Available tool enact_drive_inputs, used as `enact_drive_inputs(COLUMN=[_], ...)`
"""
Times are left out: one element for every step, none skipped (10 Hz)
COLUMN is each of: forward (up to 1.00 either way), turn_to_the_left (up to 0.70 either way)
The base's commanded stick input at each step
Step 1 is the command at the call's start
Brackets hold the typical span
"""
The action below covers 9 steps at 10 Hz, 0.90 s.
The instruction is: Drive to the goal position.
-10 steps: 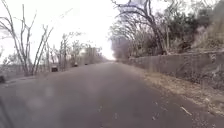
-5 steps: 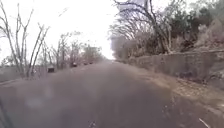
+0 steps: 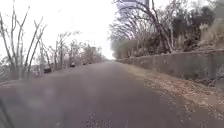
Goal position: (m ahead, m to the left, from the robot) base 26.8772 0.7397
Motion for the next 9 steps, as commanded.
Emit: enact_drive_inputs(forward=[0.70, 0.70, 0.70, 0.70, 0.70, 0.70, 0.70, 0.70, 0.70], turn_to_the_left=[0.00, 0.00, 0.00, 0.00, 0.00, 0.00, 0.00, 0.00, 0.00])
